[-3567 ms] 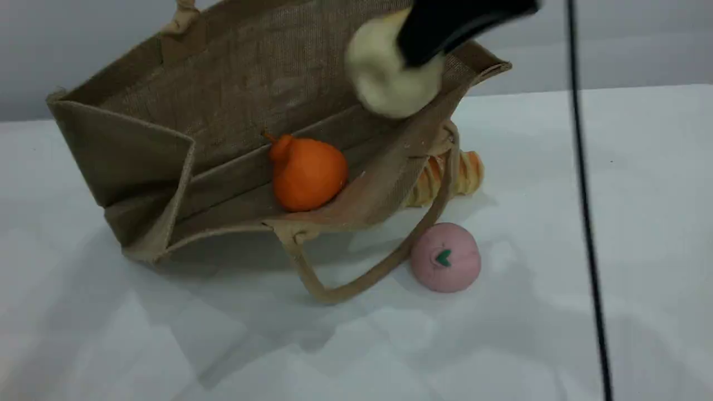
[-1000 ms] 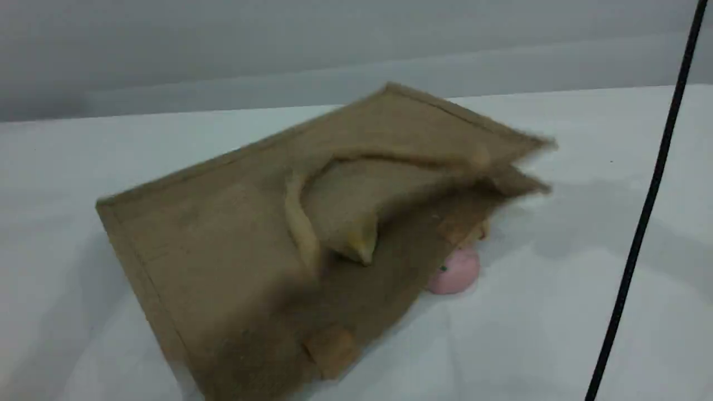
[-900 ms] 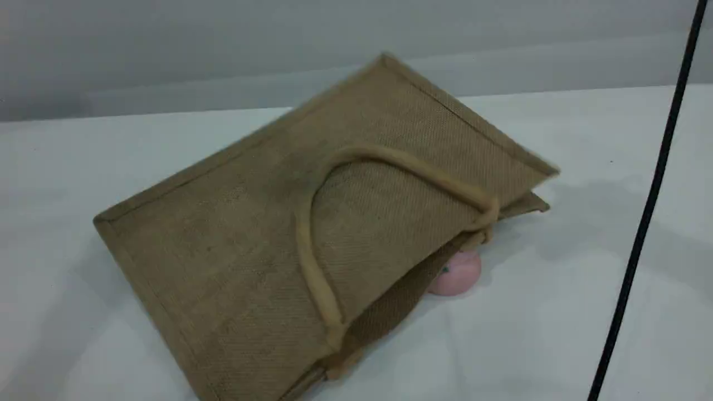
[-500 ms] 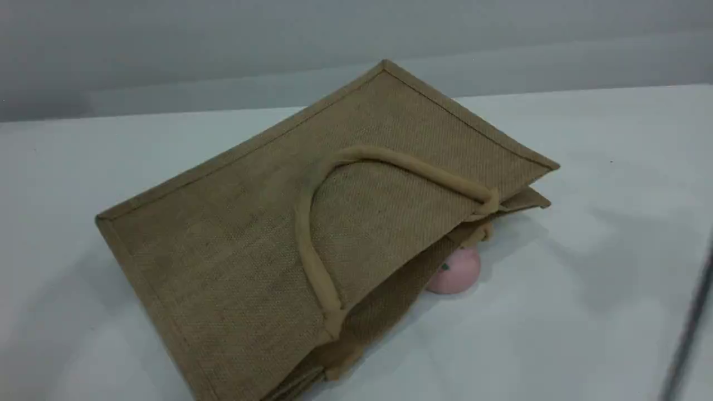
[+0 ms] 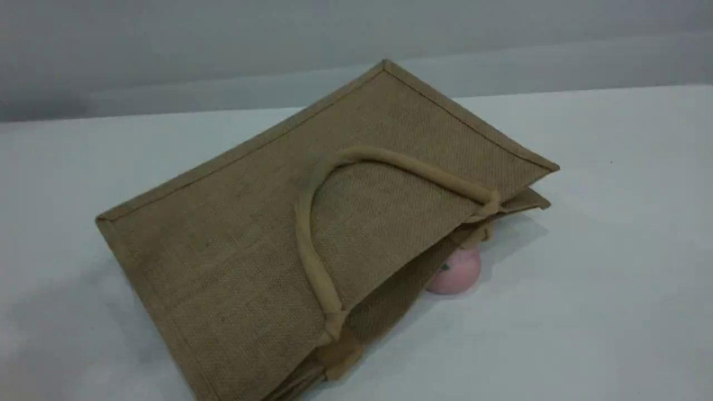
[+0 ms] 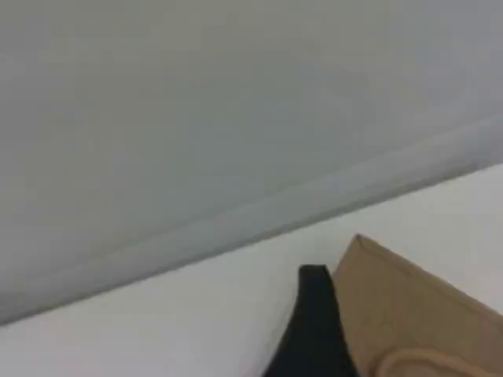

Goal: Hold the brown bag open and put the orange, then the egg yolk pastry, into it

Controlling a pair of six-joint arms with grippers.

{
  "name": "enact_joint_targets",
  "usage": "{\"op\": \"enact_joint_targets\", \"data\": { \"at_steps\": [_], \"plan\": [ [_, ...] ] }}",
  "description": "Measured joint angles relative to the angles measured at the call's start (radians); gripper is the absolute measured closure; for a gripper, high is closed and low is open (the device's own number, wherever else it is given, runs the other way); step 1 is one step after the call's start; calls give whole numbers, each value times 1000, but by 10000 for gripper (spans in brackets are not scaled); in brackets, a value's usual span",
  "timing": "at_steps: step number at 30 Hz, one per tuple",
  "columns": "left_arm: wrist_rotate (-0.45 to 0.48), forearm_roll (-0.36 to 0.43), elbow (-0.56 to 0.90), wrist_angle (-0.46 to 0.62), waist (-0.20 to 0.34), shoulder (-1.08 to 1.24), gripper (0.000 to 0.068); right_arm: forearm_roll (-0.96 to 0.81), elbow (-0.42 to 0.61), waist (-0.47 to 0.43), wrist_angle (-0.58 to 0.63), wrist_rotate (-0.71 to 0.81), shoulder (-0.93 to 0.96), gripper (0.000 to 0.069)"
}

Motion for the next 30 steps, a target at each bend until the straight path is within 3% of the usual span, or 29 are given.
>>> {"op": "enact_joint_targets", "data": {
  "at_steps": [8,12,22,30],
  "plan": [
    [11,2,358,1,0,-335,164,-163,7,0,169,171,-243,139],
    [16,3,556,1,0,-529,164,-219,58,0,172,227,-328,139],
    [55,4,926,0,0,-964,164,-209,288,2,168,227,-559,140],
    [71,4,1143,0,0,-1122,164,-194,494,2,167,226,-707,140]
  ]
}}
